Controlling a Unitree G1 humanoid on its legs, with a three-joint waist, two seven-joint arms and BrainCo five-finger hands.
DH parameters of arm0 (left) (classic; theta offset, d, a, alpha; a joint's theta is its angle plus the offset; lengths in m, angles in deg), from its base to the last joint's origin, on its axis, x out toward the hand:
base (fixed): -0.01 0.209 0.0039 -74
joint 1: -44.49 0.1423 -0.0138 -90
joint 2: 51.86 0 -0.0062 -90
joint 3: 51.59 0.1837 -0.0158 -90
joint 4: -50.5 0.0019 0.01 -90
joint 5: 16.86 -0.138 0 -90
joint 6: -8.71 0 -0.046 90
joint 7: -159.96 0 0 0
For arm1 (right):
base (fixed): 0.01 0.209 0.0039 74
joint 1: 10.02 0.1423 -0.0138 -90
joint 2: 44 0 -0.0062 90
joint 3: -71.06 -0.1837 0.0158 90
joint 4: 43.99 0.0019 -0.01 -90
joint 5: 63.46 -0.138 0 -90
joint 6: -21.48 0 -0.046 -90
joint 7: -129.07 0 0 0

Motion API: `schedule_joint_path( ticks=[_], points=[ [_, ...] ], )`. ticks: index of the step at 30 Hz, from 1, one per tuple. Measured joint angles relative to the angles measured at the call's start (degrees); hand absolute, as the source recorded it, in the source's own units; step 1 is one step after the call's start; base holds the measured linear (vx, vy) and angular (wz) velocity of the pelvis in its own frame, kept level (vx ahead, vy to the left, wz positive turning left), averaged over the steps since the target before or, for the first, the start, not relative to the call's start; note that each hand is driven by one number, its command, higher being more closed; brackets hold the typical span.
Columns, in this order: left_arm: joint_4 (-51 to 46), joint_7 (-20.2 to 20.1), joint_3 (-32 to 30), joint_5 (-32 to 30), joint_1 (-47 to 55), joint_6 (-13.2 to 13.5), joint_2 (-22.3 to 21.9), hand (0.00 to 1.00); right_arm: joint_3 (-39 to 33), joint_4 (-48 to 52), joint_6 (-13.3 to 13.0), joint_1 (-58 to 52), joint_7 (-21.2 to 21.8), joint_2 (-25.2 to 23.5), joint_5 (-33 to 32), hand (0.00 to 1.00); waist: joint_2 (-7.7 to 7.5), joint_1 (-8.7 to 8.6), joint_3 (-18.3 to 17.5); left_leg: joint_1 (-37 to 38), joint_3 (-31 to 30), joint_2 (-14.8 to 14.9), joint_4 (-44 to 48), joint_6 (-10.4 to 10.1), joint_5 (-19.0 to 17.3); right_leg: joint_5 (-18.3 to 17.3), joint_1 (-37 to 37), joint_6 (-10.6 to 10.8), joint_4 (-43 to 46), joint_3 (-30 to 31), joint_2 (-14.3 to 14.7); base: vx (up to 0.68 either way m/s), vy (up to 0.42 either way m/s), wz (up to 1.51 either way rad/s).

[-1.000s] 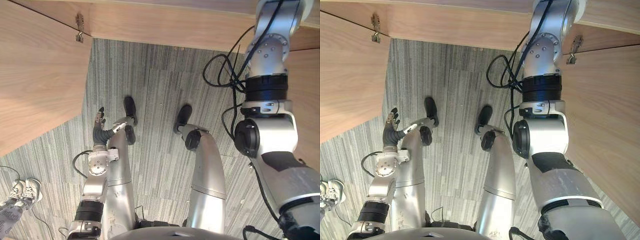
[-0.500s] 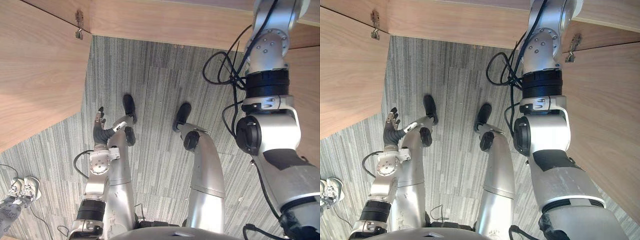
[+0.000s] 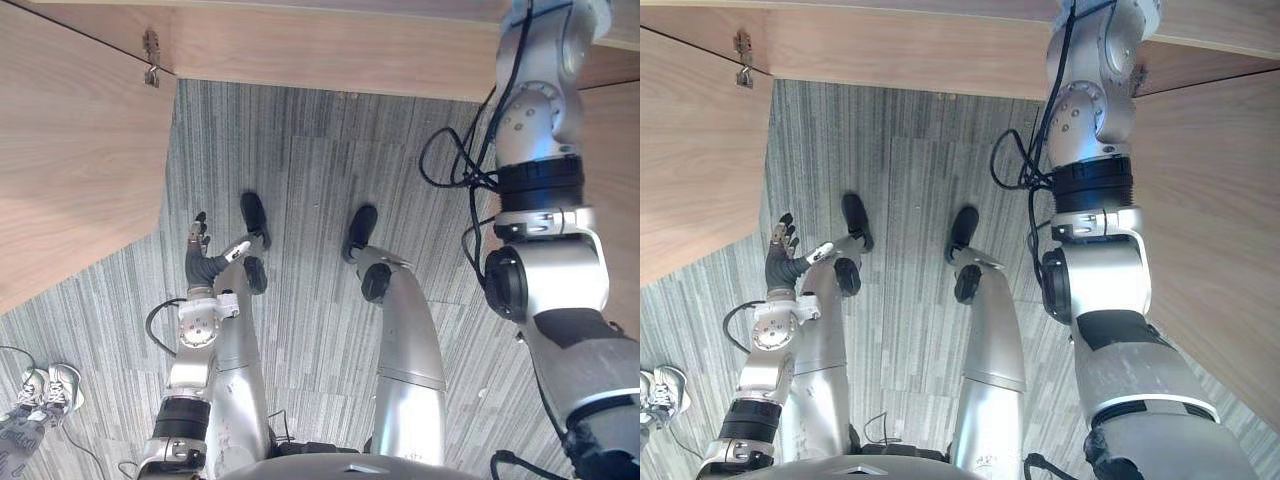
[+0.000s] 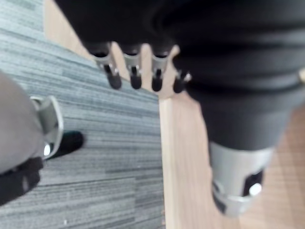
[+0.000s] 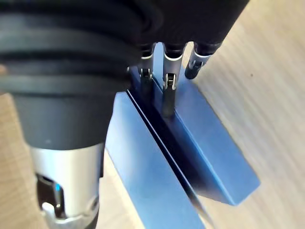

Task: Walk over to the cabinet, pick up the folder, carry it to the office cabinet, place the folder inside the office cabinet, then close the office cabinet door

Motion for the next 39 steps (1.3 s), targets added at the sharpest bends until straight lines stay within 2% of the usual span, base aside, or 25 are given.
schedule_joint_path(
  ticks=[4, 6, 11, 14, 18, 27, 34, 37, 39],
  points=[
    [0.0, 0.0, -0.2, -0.1, -0.8, -0.2, 0.0, 0.00, 0.2, 1.9, 1.3, -3.8, 2.4, 1.0, 1.8, 0.00, 0.00, -0.80, 0.0, 1.1, 0.2, 0.1, -0.4, 0.1, 0.1, 0.5, 1.4, 0.1, -1.1, 0.0, 0.3, 0.00, -0.005, -0.01],
    [0.0, -0.1, -0.9, -0.1, -1.0, -0.2, 0.1, 0.00, 1.7, 1.9, 2.2, -5.1, 4.4, 3.3, 2.5, 0.00, -0.18, -1.00, -0.1, 1.7, 0.6, 0.4, -1.1, 0.2, 0.1, 0.9, 2.0, 0.7, -2.6, 0.1, 0.8, -0.01, -0.022, -0.13],
    [0.5, -0.6, -1.7, -0.1, -3.4, -1.0, 1.8, 0.00, 3.3, 1.8, 4.2, -5.2, 8.1, 7.1, 2.5, 0.00, -0.21, -1.44, -0.1, 2.3, 1.5, 0.6, -1.9, 0.7, 0.4, 2.3, 2.5, 0.4, -4.0, 0.3, 1.1, 0.00, -0.007, -0.06],
    [1.3, -1.3, -1.8, -0.1, -4.8, -1.0, 3.1, 0.00, 7.3, 1.8, 5.1, -5.2, 11.0, 9.4, 3.0, 0.00, -0.43, -1.92, -0.2, 3.6, 1.8, 0.6, -2.5, 1.3, 0.0, 2.2, 4.0, 1.1, -5.3, 0.4, 1.2, 0.00, -0.024, -0.05],
    [3.9, -1.7, -1.9, 0.0, -7.9, -1.5, 4.6, 0.00, 10.6, 1.7, 7.4, -3.8, 14.3, 11.8, 10.7, 0.00, -0.79, -2.30, -0.5, 3.7, 2.9, 0.7, -3.5, 1.6, 0.4, 3.3, 4.1, 1.5, -7.2, 0.3, 1.1, 0.01, -0.009, -0.04],
    [8.6, -2.4, -4.6, 0.2, -16.7, -3.1, 4.8, 0.00, 10.8, 1.0, 11.4, -1.1, 14.7, 11.2, 32.3, 0.00, -0.79, -2.89, -0.5, 4.6, 4.3, 0.9, -4.0, 2.0, 0.2, 5.0, 5.3, 1.7, -9.7, 0.8, 1.3, 0.01, -0.010, -0.05],
    [10.0, -2.4, -6.3, 0.2, -21.2, -3.9, 5.1, 0.00, 3.8, 0.8, 13.5, -1.7, 13.8, 6.7, 43.0, 0.00, -0.79, -3.42, -0.5, 4.8, 4.7, 0.9, -4.9, 2.3, 0.4, 6.1, 5.8, 2.0, -11.2, 1.0, 1.6, 0.00, -0.015, -0.03],
    [10.0, -2.4, -6.6, 0.2, -20.9, -4.0, 5.1, 0.00, 1.2, 4.6, 13.4, -5.2, 12.8, 6.4, 46.2, 0.00, -0.80, -3.22, -0.5, 5.0, 4.8, 0.9, -5.0, 2.3, 0.4, 6.1, 5.9, 2.1, -11.2, 1.0, 1.6, 0.00, -0.023, 0.00],
    [9.4, -2.4, -7.6, 0.1, -20.3, -4.1, 5.0, 0.00, -3.6, 10.5, 12.9, -11.1, 10.9, 5.0, 47.7, 0.00, -0.80, -3.27, -0.5, 5.0, 4.6, 0.9, -5.0, 2.3, 0.4, 6.0, 6.0, 2.1, -11.4, 1.0, 1.7, 0.00, -0.032, 0.00]
  ],
)
